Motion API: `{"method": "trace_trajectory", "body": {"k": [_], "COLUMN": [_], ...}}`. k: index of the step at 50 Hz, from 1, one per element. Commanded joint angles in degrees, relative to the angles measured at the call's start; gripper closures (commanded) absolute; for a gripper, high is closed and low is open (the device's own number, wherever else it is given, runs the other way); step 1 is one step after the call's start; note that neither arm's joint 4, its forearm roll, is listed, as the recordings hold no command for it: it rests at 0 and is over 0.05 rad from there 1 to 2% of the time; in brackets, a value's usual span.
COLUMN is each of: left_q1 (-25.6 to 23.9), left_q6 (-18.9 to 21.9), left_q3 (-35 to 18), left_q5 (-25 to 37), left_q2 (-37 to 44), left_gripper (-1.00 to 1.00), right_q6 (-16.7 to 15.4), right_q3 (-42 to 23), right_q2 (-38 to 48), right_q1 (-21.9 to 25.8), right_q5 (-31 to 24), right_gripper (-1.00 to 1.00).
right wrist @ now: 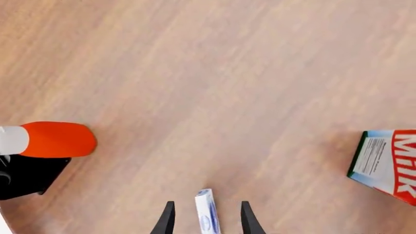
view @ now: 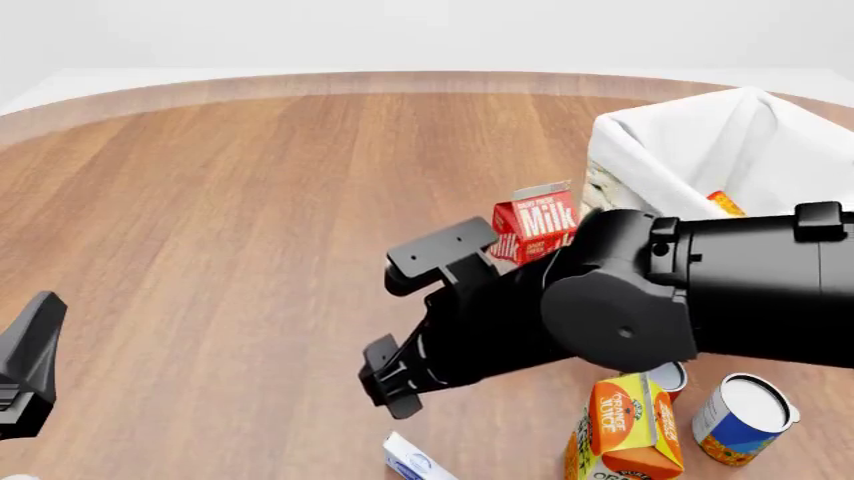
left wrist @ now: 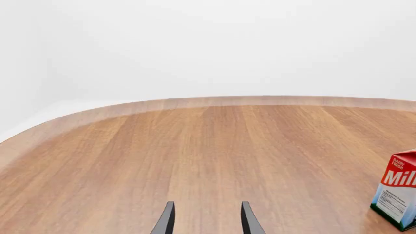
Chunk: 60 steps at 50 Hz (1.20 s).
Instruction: Pick up the cream cheese box and the butter, and put them in the basket.
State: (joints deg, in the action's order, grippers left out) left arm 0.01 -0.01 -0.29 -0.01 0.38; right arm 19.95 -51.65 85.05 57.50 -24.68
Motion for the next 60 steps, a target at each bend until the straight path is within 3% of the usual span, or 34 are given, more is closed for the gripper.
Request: {"method": "trace_trajectory", "body": {"k": [1,23,44,60], "left_q1": [0.0,0.0,0.0,0.0], "left_q6": [0.0,0.0,0.0,0.0], "left_q3": [0.0,0.0,0.0,0.0], "left_q5": [0.0,-0.1,0.0,0.0], "left_q2": [0.0,0.0,0.0,0.0], "left_gripper": [-1.00,-1.00,-1.00,-1.00], "right_q6": [0.4,3.3,2.8,4.3], "right_q3": [1.6,4.4,4.1,5.4], "right_q2": [0.7,2.3,3.0,4.6], "right_q1": [-0.3,0.9,0.7,1.5], "right_q5": [1.8,4.4,4.7,7.0], "right_gripper": [-1.00,-1.00,-1.00,-1.00]}}
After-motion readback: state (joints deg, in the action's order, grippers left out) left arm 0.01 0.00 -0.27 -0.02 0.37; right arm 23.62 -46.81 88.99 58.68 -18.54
